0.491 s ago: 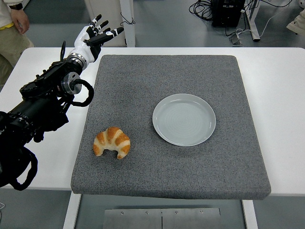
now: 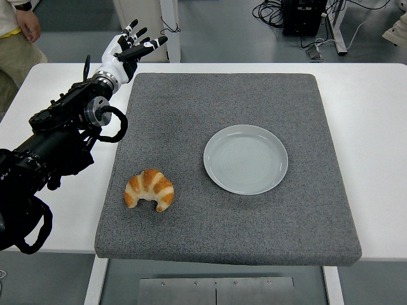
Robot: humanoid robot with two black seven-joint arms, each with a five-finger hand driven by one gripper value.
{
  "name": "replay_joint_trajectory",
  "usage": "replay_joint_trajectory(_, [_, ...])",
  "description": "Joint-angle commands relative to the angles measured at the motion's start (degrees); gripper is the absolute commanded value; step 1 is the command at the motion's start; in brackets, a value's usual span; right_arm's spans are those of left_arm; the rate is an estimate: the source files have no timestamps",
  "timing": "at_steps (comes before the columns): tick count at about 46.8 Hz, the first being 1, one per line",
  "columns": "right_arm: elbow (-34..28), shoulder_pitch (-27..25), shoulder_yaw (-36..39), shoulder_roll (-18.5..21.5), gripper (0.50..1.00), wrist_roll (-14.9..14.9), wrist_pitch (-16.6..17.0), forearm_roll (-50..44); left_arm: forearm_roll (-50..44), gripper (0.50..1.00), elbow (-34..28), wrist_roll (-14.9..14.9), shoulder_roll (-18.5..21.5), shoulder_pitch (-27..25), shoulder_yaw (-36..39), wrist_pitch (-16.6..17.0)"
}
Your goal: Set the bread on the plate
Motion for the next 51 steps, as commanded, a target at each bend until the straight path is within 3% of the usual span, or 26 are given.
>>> replay_joint_trajectory(1, [0.00,0.00,0.01,0.00,1.000,0.01,0.01,0.00,-0.01,0.978,0.01,0.03,-0.13,0.02,0.04,0.00])
replay_joint_trajectory(10, [0.00,0.00,0.01,0.00,1.000,0.01,0.01,0.00,-0.28,0.978,-0.08,0.12,-0.13,0.02,-0.05,0.00])
replay_joint_trajectory(18, [0.00,0.00,0.01,0.00,1.000,0.01,0.01,0.00,0.08,0.978,-0.25,0.30,0.31,0.20,0.30,-5.97])
replay_joint_trajectory(26, [0.00,0.00,0.01,0.00,1.000,0.01,0.01,0.00,0.08,0.978,-1.91,-0.05,0.84,0.28,0.47,-6.06])
replay_joint_trajectory(34, [0.00,0.00,0.01,0.00,1.000,0.01,0.01,0.00,0.08,0.978,-13.95,0.03,8.39,0.99,5.48,-5.19])
replay_joint_trajectory(44, [0.00,0.00,0.01,0.00,1.000,0.01,0.01,0.00,1.30,0.978,-29.86,0.56,16.30,0.81,11.54,4.04])
replay_joint_trajectory(51, [0.00,0.00,0.01,0.00,1.000,0.01,0.01,0.00,2.71,0.978,-39.97,0.82,22.28,0.29,12.87,5.19])
